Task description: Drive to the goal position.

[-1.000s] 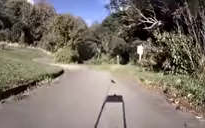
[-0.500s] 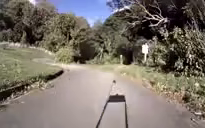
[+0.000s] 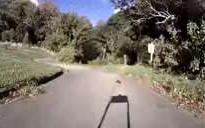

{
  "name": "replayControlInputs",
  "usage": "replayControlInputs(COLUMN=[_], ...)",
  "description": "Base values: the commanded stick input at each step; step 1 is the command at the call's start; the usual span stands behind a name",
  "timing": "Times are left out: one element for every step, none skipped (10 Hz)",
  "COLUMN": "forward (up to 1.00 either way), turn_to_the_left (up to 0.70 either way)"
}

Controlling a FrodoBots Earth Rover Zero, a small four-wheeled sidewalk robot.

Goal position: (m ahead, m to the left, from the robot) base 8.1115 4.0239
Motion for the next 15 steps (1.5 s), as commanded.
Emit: replayControlInputs(forward=[1.0, 1.0, 1.0, 1.0, 1.0, 1.0, 1.0, 1.0, 1.0, 1.0, 1.0, 1.0, 1.0, 1.0, 1.0], turn_to_the_left=[0.0, 0.0, 0.0, 0.0, 0.0, 0.0, 0.2, 0.28, 0.36, 0.4, 0.4, 0.16, 0.06, 0.0, 0.0])
